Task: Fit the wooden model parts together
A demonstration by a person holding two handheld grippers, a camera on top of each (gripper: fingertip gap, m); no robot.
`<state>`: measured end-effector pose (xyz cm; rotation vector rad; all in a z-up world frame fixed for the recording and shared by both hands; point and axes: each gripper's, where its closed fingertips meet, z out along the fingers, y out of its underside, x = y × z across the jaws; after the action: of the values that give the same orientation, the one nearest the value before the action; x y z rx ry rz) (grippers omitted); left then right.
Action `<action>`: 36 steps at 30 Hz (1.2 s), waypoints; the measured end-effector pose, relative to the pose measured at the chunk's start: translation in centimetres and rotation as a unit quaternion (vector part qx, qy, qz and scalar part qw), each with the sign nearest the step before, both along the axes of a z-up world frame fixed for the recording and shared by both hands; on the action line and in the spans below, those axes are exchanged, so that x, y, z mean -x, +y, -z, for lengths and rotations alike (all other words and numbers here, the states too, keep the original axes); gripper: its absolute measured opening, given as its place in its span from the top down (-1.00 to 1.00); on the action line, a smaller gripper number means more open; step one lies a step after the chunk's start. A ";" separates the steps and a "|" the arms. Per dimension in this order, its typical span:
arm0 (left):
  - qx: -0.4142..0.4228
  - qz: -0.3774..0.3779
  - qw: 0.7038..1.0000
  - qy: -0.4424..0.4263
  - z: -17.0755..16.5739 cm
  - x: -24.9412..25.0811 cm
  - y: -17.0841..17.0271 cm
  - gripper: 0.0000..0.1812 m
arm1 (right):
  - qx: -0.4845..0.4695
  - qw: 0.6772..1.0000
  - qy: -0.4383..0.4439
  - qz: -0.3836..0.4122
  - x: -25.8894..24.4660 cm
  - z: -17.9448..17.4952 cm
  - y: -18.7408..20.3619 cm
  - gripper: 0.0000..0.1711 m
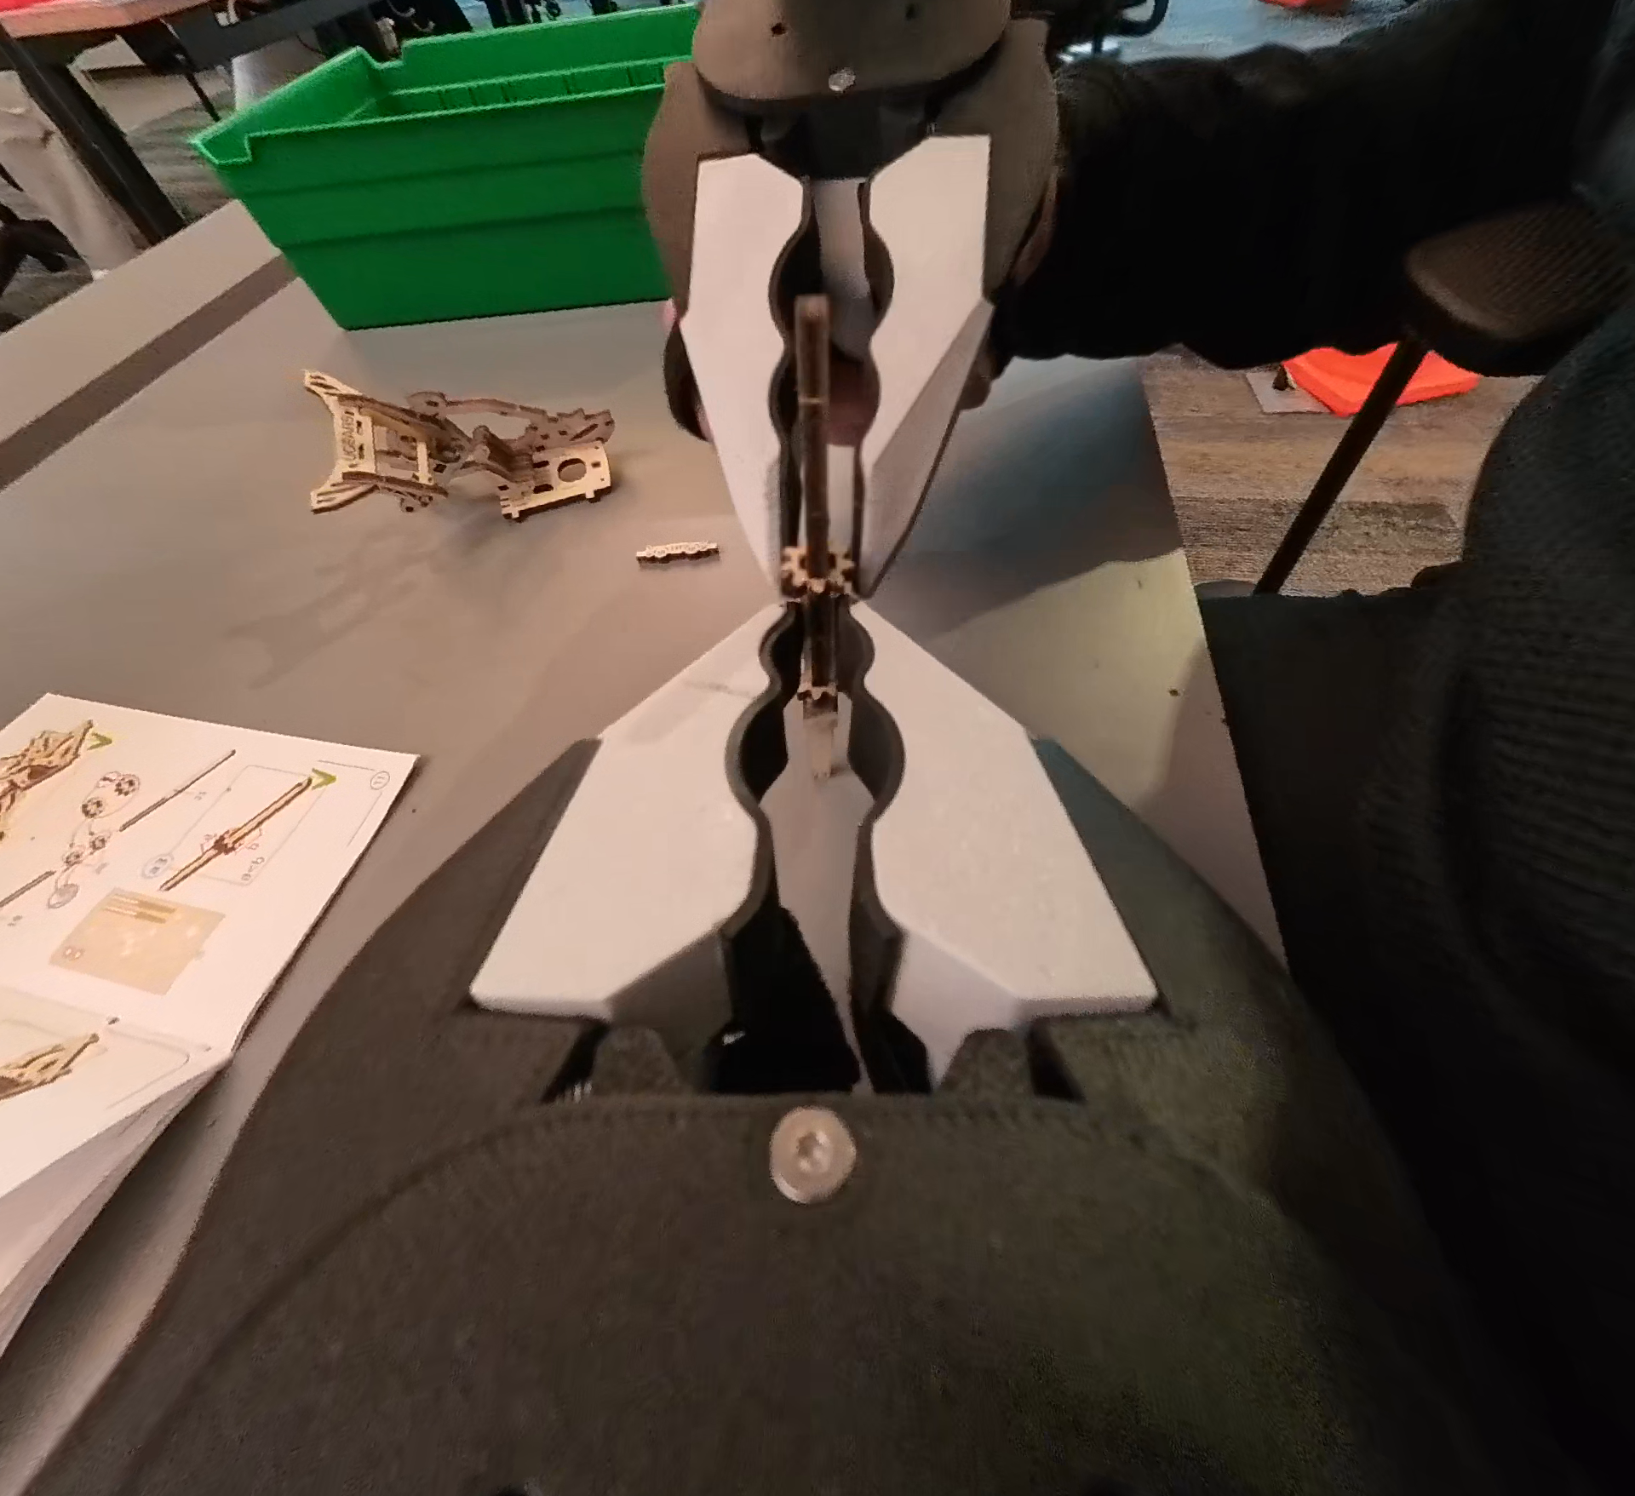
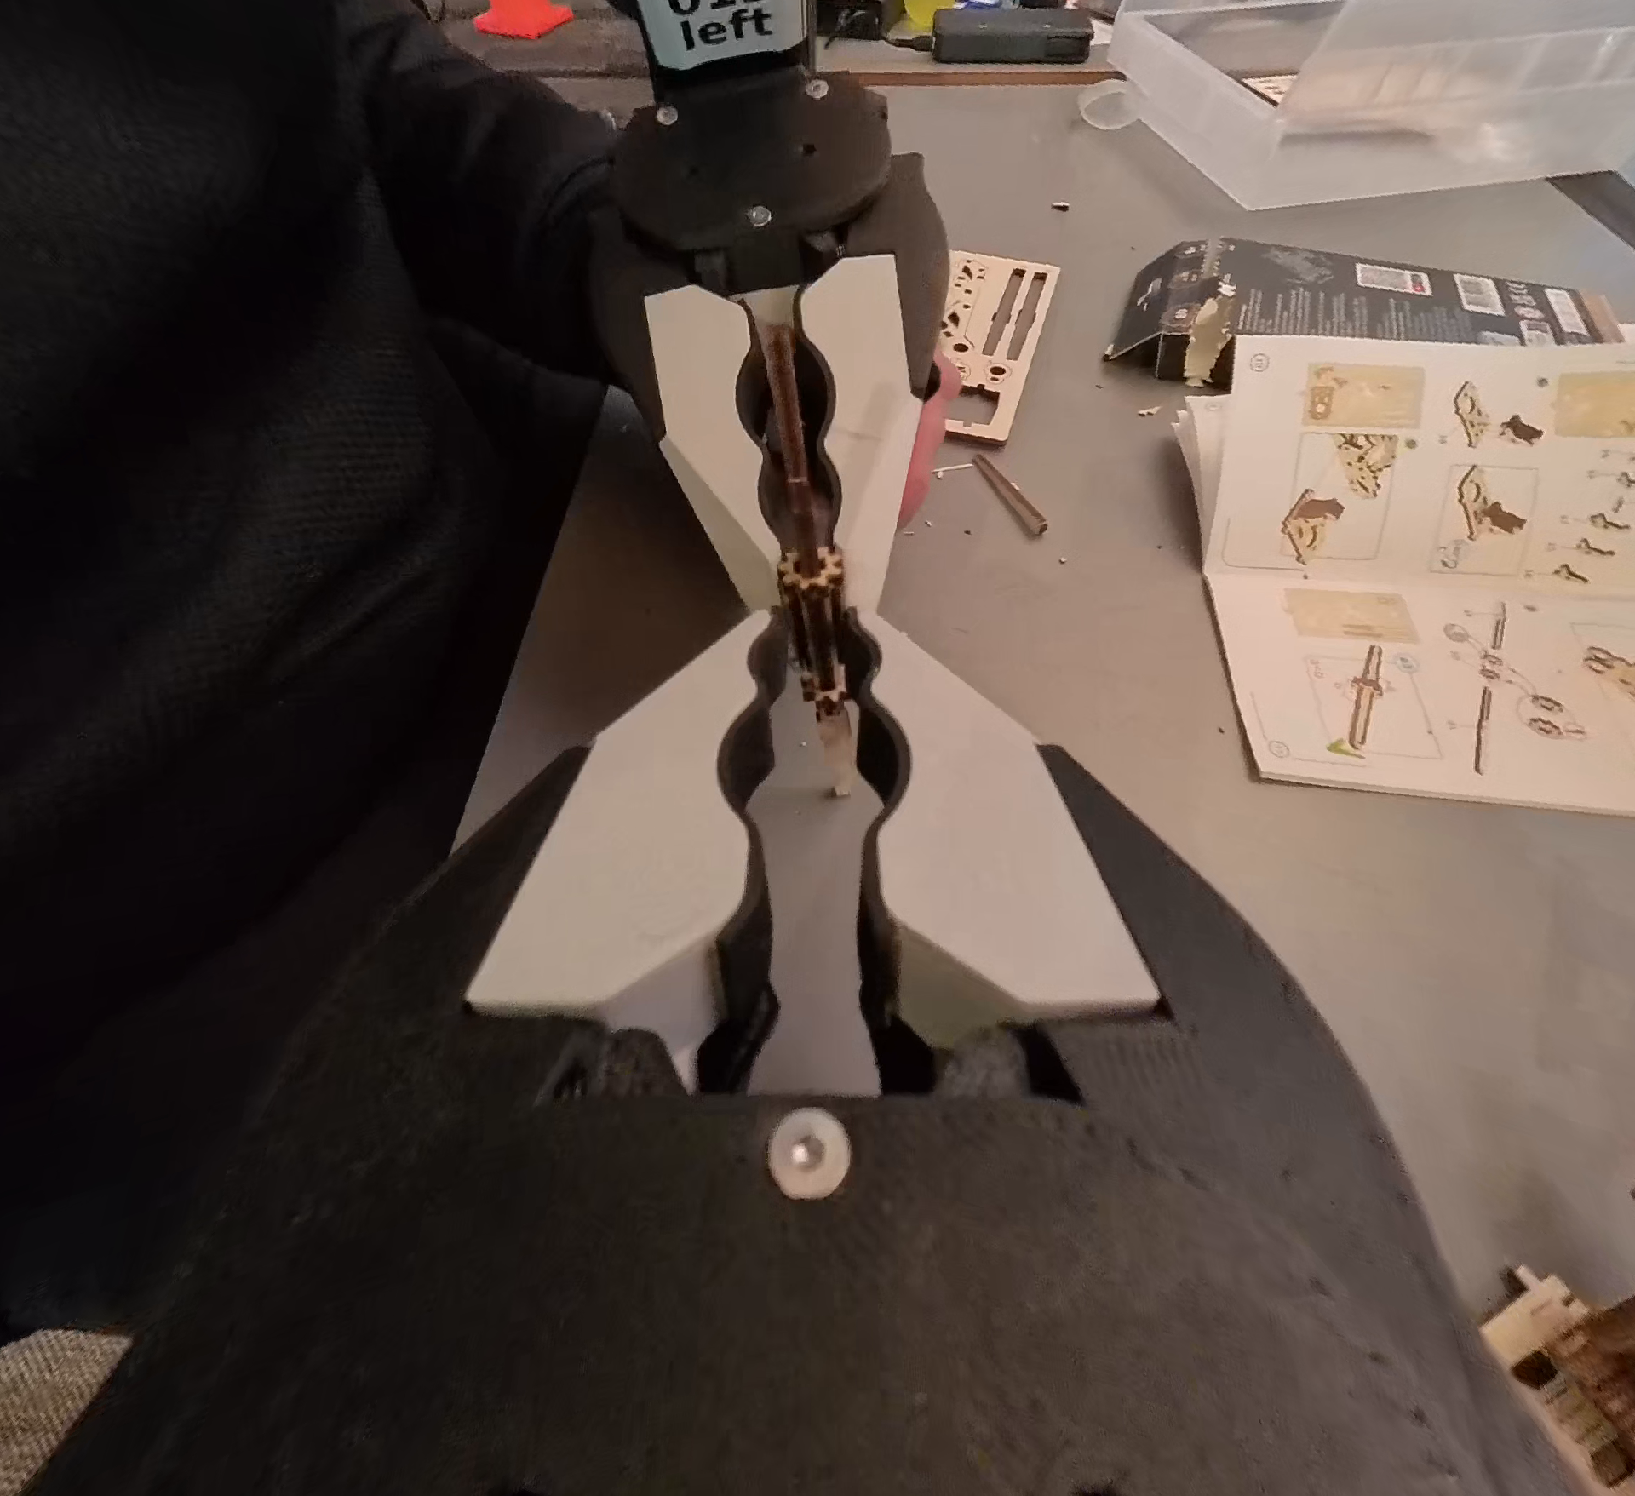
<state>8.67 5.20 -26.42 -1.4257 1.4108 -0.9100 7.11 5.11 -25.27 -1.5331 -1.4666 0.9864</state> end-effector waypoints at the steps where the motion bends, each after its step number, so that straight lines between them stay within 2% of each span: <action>1: -0.002 0.003 1.000 0.003 0.0 0.0 0.0 0.94 | -0.008 1.000 0.001 -0.003 0.0 0.0 0.0 0.89; 4: 0.000 0.015 1.000 0.007 0.0 -0.1 -0.1 0.94 | -0.020 1.000 0.013 -0.005 0.2 -0.3 -0.1 0.95; 17: -0.003 0.025 0.999 0.028 0.1 0.1 -0.2 0.93 | -0.020 0.999 0.042 -0.011 0.3 -0.3 -0.2 0.98; 22: 0.009 0.003 1.000 0.023 -1.2 1.6 0.4 0.77 | -0.018 0.999 0.049 -0.007 0.2 -0.3 -0.1 1.00; 25: 0.019 -0.001 1.000 0.006 -2.9 1.9 0.5 0.82 | -0.021 0.998 0.051 -0.006 0.4 -0.1 -0.3 1.00; 26: 0.017 -0.004 1.000 0.016 -2.7 1.9 0.5 0.89 | -0.022 0.998 0.051 -0.003 0.6 -0.2 -0.2 1.00; 30: 0.024 -0.005 0.999 0.021 -2.1 1.9 0.4 0.91 | -0.023 0.998 0.049 0.017 0.5 0.0 0.2 1.00; 31: 0.025 -0.007 0.999 0.019 -2.1 2.0 0.5 0.90 | -0.028 0.998 0.046 0.021 0.5 0.1 0.2 0.98; 34: 0.027 -0.011 1.000 0.011 -2.1 2.1 0.5 0.91 | -0.030 0.998 0.033 0.043 0.9 0.5 0.5 0.72; 36: 0.031 -0.009 0.999 0.006 -2.1 2.2 0.4 0.91 | -0.025 0.999 0.028 0.037 1.4 1.0 0.4 0.74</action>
<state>6.50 5.64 -24.29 -1.4899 1.3876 -0.9414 5.69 5.47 -26.29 -1.5025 -1.3760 0.9350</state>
